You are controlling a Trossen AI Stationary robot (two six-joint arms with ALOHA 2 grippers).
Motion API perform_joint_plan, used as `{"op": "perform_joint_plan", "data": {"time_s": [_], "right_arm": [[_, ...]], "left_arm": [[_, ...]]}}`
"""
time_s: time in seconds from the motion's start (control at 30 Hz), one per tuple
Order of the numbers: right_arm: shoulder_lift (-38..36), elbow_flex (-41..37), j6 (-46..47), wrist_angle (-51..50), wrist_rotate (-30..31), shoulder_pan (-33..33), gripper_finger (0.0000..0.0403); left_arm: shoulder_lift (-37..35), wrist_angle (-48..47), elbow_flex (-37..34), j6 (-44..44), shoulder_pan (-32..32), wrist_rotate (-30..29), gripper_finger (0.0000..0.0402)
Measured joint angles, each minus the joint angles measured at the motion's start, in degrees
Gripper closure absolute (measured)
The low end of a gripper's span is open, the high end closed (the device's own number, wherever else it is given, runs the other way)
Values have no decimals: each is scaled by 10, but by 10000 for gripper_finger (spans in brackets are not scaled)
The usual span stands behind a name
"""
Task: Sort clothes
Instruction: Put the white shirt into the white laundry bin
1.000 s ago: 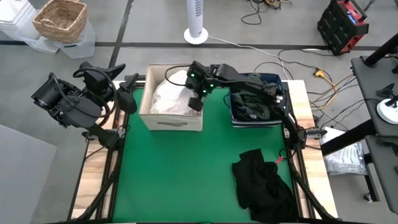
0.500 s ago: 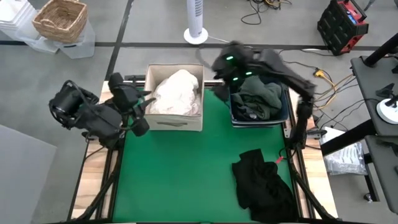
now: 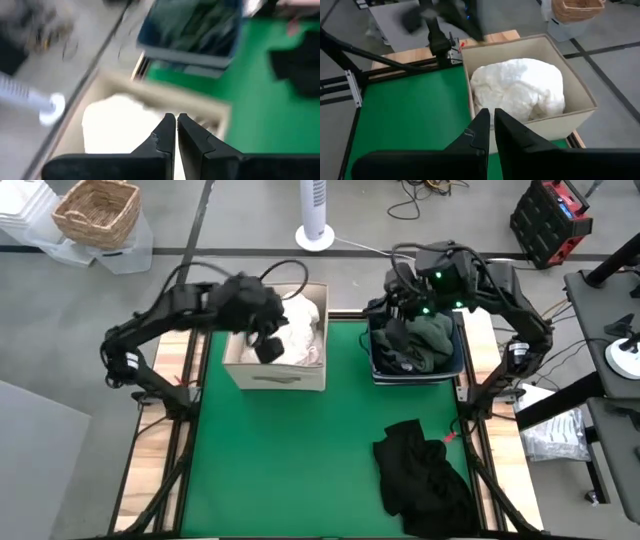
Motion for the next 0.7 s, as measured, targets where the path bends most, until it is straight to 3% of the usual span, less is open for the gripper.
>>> {"op": "perform_joint_plan", "data": {"time_s": [0.13,0.3,0.43,0.7], "right_arm": [[1,0,6,-22,57,28,392],[8,-1,17,-46,111,49,391],[9,-1,28,-58,116,52,391],[9,-1,35,-57,117,52,390]], "left_arm": [[-1,29,-102,23,99,16,401],[0,193,-231,71,177,51,401],[3,247,-309,101,189,76,401],[4,248,-415,73,191,183,402]]}}
